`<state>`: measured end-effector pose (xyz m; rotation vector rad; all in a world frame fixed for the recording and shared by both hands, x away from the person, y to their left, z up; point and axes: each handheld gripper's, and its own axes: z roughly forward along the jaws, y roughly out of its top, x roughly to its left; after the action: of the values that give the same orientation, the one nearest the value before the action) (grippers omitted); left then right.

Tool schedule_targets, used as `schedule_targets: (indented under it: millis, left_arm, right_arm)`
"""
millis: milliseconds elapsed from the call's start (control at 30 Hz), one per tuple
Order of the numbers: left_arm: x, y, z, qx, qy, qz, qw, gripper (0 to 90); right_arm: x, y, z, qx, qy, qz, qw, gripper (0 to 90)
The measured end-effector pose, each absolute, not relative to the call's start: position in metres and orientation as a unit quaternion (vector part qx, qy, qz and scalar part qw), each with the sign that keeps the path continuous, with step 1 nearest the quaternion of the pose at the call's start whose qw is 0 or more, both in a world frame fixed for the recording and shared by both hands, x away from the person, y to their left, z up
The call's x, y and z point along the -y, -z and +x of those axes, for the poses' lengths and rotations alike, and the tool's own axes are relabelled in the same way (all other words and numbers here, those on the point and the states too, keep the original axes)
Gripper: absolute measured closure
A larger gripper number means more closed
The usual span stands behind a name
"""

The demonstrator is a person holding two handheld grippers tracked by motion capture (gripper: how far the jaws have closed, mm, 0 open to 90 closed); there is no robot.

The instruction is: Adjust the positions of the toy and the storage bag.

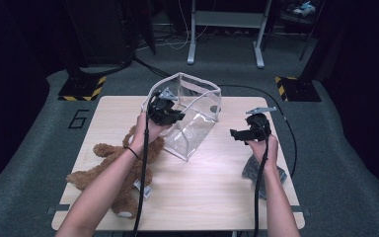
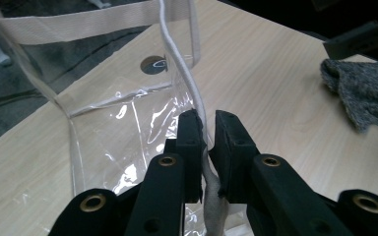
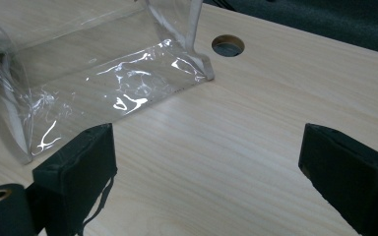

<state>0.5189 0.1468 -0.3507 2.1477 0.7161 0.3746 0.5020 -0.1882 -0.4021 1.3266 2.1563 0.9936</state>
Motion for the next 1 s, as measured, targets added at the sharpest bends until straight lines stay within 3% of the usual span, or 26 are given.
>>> schedule_targets:
  millis: [267, 333, 433, 567, 767, 1000]
  left_arm:
    - [-0.156, 0.349, 0.508, -0.242, -0.130, 0.868, 0.413, 80.8]
    - [-0.157, 0.349, 0.509, -0.253, -0.131, 0.866, 0.412, 62.2]
    - [-0.163, 0.347, 0.508, -0.288, -0.141, 0.847, 0.424, 41.5]
    - [-0.177, 0.344, 0.508, -0.332, -0.160, 0.821, 0.436, 28.7]
    - [-0.195, 0.341, 0.506, -0.375, -0.179, 0.803, 0.427, 23.4]
    - [-0.214, 0.334, 0.504, -0.398, -0.201, 0.787, 0.426, 23.1]
  right_arm:
    - [0.183, 0.389, 0.513, -0.775, -0.367, 0.469, 0.210, 7.6]
    - [0.179, 0.385, 0.518, -0.776, -0.368, 0.469, 0.207, 7.4]
    - [0.172, 0.378, 0.526, -0.776, -0.369, 0.467, 0.209, 8.1]
    - [0.165, 0.368, 0.536, -0.780, -0.373, 0.457, 0.209, 8.8]
    - [0.155, 0.356, 0.553, -0.780, -0.380, 0.452, 0.206, 10.8]
    - [0.144, 0.342, 0.570, -0.778, -0.383, 0.451, 0.211, 12.6]
